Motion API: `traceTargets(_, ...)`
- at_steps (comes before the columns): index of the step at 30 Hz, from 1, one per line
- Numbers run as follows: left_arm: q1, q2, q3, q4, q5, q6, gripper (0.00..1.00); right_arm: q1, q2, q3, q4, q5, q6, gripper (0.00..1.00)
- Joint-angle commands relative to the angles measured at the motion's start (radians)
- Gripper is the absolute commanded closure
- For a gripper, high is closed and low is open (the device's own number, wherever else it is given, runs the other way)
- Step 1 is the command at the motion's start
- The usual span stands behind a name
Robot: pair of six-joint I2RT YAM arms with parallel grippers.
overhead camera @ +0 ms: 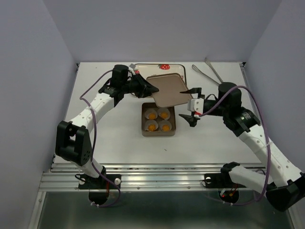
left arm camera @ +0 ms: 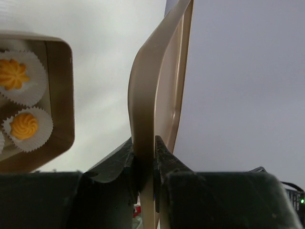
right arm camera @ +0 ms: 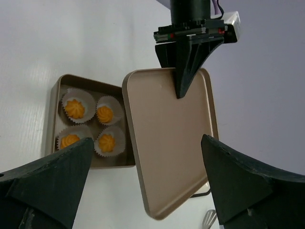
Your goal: Pack the cookies
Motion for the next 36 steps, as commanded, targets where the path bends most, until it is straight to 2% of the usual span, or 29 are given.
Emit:
traceTargets(1,0.002,-0.033,0.071,-0.081,0.0,-0.073,1.0,0.125,0.104,0.039,0.034,0.178,-0.149,0.0)
traceTargets(2,0.003,-0.034,0.078,-0.098,-0.008,-0.073,1.0,0.151,0.133,0.048,0.029,0.262,-0.147,0.0)
traceTargets(6,0.005,-0.036,0.078,-0.122,-0.024,-0.09,1.0,0.24,0.222,0.038,0.107,0.398,-0.117,0.0)
traceTargets(9,0.003,-0.039,0.061,-0.114,-0.022,-0.111,1.0,0.259,0.241,0.015,0.166,0.45,-0.097,0.0)
traceTargets(11,0.005,-0.048,0.04,-0.094,-0.014,-0.128,1.0,0.259,0.257,0.009,0.181,0.462,-0.074,0.04)
traceTargets(12,0.005,-0.052,0.035,-0.094,-0.014,-0.131,1.0,0.259,0.264,0.006,0.196,0.47,-0.074,0.07)
traceTargets(13,0.005,-0.062,0.032,-0.1,-0.022,-0.131,1.0,0.259,0.268,0.001,0.245,0.481,-0.04,0.18)
traceTargets(14,0.008,-0.066,0.026,-0.103,-0.025,-0.131,1.0,0.259,0.276,-0.005,0.259,0.497,-0.026,0.23)
traceTargets(22,0.011,-0.088,-0.018,-0.097,-0.014,-0.146,1.0,0.259,0.319,-0.022,0.302,0.541,0.0,0.45)
traceTargets(27,0.012,-0.103,-0.038,-0.082,-0.014,-0.159,0.99,0.259,0.314,-0.034,0.345,0.53,0.018,0.66)
traceTargets(28,0.011,-0.105,-0.04,-0.077,-0.014,-0.163,0.95,0.259,0.31,-0.037,0.35,0.522,0.023,0.72)
traceTargets(29,0.012,-0.106,-0.043,-0.068,-0.013,-0.166,0.9,0.259,0.307,-0.037,0.359,0.515,0.029,0.83)
traceTargets(31,0.011,-0.103,-0.044,-0.063,-0.013,-0.168,0.85,0.259,0.297,-0.039,0.367,0.495,0.041,0.96)
traceTargets(33,0.011,-0.103,-0.051,-0.056,-0.008,-0.171,0.78,0.259,0.29,-0.045,0.371,0.487,0.054,0.99)
traceTargets(34,0.011,-0.106,-0.049,-0.047,-0.007,-0.172,0.71,0.259,0.287,-0.048,0.403,0.487,0.063,0.99)
traceTargets(35,0.012,-0.106,-0.049,-0.042,-0.007,-0.165,0.49,0.259,0.281,-0.053,0.41,0.487,0.069,0.99)
traceTargets(36,0.011,-0.108,-0.046,-0.039,-0.005,-0.16,0.38,0.259,0.277,-0.054,0.408,0.488,0.074,0.99)
